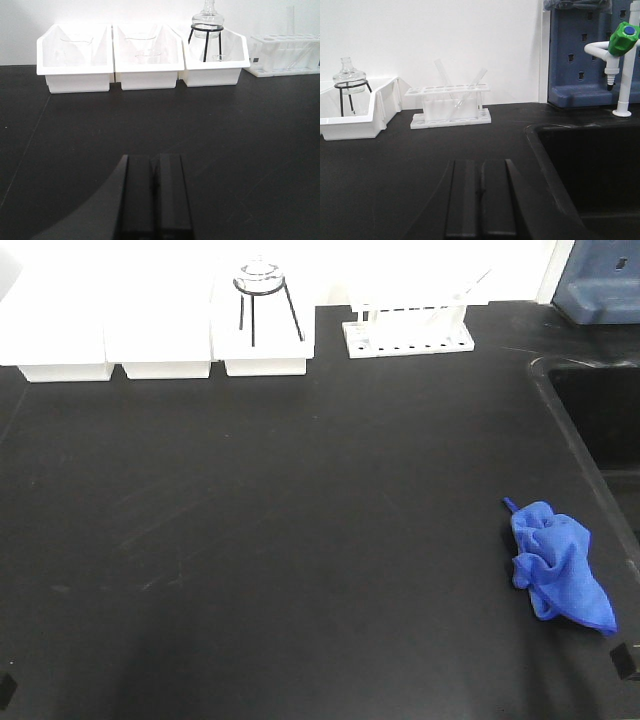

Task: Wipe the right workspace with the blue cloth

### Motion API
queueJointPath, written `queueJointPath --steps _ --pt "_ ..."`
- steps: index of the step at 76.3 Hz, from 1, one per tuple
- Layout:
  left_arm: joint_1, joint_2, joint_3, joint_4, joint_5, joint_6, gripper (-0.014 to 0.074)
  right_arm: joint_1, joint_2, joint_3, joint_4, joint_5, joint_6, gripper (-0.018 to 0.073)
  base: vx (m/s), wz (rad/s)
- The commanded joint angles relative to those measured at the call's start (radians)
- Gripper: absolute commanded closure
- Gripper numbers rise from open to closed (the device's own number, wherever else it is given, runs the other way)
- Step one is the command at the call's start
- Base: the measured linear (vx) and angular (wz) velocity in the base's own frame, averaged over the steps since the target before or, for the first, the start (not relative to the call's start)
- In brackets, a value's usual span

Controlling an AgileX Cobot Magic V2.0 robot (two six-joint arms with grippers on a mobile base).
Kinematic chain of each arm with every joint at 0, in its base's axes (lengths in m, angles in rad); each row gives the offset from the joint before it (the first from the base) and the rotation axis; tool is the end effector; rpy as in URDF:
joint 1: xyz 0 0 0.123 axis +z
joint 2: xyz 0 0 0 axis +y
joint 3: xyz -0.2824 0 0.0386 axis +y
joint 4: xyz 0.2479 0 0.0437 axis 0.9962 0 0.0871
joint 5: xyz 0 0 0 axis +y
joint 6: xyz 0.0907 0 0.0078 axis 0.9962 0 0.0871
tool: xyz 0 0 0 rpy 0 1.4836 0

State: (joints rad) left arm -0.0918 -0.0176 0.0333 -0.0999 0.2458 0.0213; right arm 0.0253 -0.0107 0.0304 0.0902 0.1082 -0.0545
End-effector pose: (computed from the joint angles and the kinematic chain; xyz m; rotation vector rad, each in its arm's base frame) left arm 0.0547 -0.0073 0.1806 0.0319 1.7457 -0.1438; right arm 0.0568 0.0023 0.1936 0.0004 1.6113 0.0546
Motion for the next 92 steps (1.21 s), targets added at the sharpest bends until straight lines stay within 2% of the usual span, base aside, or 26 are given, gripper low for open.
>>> queueJointPath --steps 1,32,49,71,76,86,92 --pt "0.000 -0.010 -0.025 -0.004 -0.083 0.001 0.0603 0.000 -0.004 0.015 -0.004 -0.086 -0.001 0.0567 0.00 0.00" --pt "0.000 -0.010 -0.025 -0.003 -0.089 0.002 0.0603 0.000 -0.004 0.015 -0.004 -0.086 -0.001 0.0567 0.00 0.00" --pt "0.000 -0.010 -0.025 -0.003 -0.174 0.002 0.0603 0.000 -0.004 0.015 -0.004 -0.086 -0.001 0.0567 0.00 0.00" --pt "0.000 -0.010 -0.025 -0.003 -0.172 0.002 0.0603 0.000 -0.004 0.015 -0.005 -0.099 -0.001 0.0567 0.00 0.00" --pt "0.000 -0.010 -0.025 -0.003 -0.172 0.002 0.0603 0.000 -0.004 0.011 -0.005 -0.149 -0.007 0.0567 0.00 0.00" --pt "0.000 -0.010 -0.025 -0.003 -0.172 0.002 0.0603 0.000 -0.004 -0.007 -0.005 -0.348 -0.007 0.0567 0.00 0.00" --pt "0.000 -0.010 -0.025 -0.003 -0.172 0.002 0.0603 0.000 -0.003 -0.082 -0.005 -0.348 -0.007 0.0567 0.00 0.00"
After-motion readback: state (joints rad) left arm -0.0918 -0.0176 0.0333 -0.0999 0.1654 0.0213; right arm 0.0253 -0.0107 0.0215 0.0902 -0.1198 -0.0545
